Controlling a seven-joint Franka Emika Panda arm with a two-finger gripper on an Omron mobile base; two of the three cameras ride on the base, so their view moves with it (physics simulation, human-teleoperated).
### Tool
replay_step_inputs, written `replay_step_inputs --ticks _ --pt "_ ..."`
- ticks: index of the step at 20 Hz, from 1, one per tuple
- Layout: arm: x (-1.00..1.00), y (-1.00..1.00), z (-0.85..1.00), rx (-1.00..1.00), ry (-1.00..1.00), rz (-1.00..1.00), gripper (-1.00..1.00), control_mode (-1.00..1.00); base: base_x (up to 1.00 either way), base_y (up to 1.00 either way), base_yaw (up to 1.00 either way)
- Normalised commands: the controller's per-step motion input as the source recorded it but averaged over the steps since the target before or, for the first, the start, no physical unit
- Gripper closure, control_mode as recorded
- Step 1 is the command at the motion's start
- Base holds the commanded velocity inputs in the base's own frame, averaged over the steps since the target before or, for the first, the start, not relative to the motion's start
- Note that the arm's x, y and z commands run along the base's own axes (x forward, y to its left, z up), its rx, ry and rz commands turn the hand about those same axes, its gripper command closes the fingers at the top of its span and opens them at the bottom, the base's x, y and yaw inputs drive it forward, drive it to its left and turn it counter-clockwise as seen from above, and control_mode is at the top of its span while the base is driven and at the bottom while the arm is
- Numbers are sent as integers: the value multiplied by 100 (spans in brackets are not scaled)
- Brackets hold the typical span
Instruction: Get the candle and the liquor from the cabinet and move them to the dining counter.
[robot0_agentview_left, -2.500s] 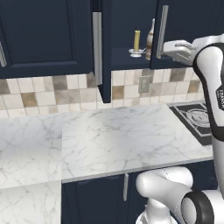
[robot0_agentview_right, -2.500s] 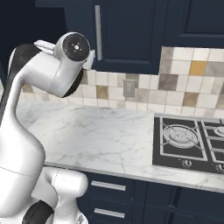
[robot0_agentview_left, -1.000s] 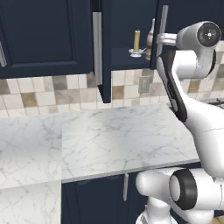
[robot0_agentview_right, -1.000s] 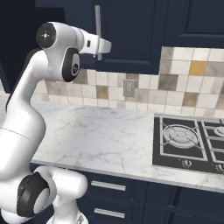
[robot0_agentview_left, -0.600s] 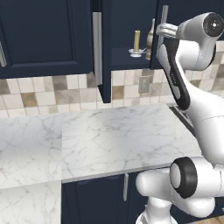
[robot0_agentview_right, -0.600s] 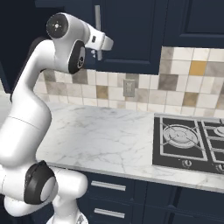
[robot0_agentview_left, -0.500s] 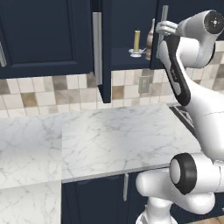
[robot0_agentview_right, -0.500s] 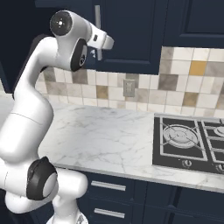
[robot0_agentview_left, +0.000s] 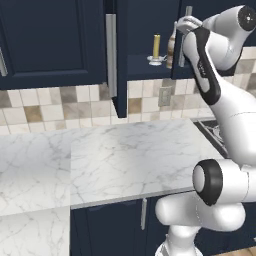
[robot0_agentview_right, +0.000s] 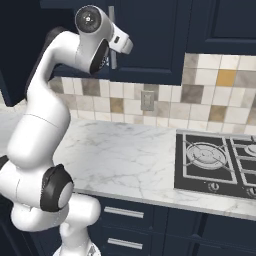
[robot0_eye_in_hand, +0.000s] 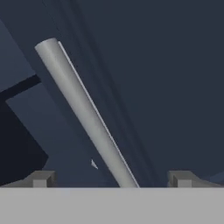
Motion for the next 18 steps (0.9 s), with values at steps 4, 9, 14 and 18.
replay_step_inputs --ticks 4,9,14,18 --pt "25 6 -12 5 0 9 -100 -100 0 0 0" --pt "42 0 -15 3 0 6 -100 -100 0 0 0" --pt "50 0 -14 4 0 2 -100 -100 0 0 0" --pt "53 0 -11 4 0 0 -100 -100 0 0 0"
